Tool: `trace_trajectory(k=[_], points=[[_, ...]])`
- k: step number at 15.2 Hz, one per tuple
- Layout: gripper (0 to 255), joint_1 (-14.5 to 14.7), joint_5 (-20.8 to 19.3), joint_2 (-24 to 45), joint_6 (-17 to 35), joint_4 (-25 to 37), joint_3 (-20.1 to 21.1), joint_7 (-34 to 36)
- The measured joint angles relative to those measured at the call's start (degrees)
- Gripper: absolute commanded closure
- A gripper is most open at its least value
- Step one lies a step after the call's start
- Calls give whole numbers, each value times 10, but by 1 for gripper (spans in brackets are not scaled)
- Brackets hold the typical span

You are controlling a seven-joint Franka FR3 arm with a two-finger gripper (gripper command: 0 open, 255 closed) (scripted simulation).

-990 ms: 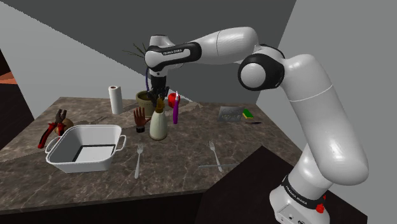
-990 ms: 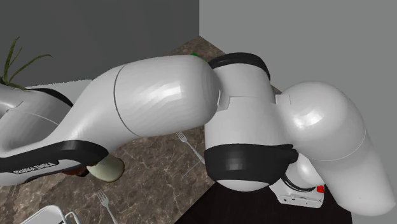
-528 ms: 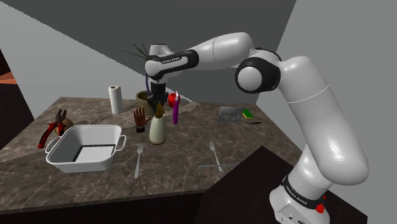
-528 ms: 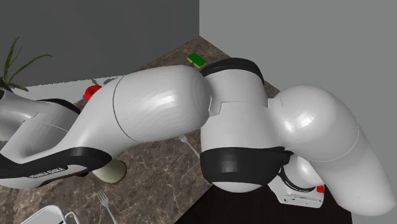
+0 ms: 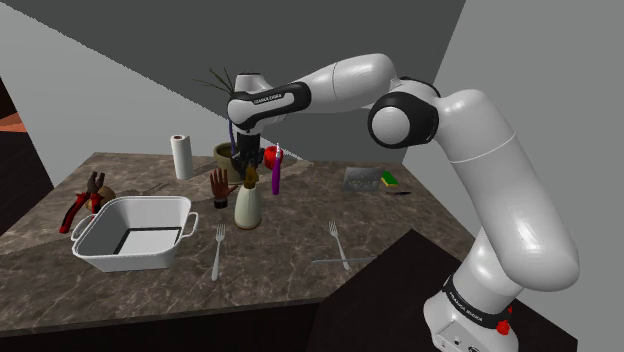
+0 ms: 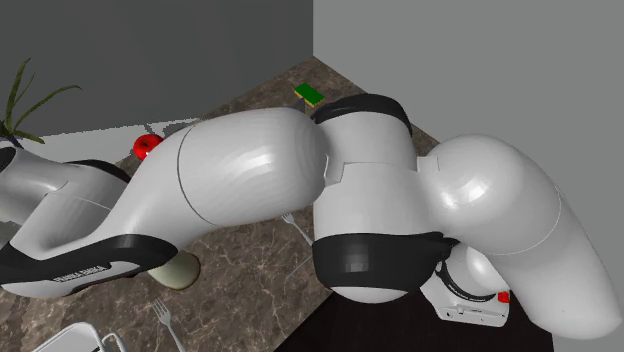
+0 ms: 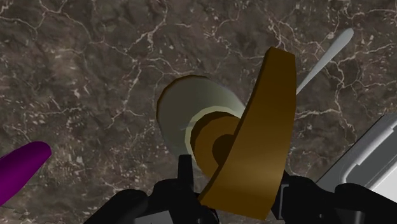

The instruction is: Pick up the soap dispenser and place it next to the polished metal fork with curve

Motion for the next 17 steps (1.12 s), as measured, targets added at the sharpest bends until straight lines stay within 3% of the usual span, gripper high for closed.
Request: trace_trajectory(k=[6, 11, 17], points=[[0, 0, 0, 0, 0, 0, 0, 0], [0, -1, -3, -21, -51, 31, -2, 3], [0, -2, -3, -23, -57, 34, -2, 2]])
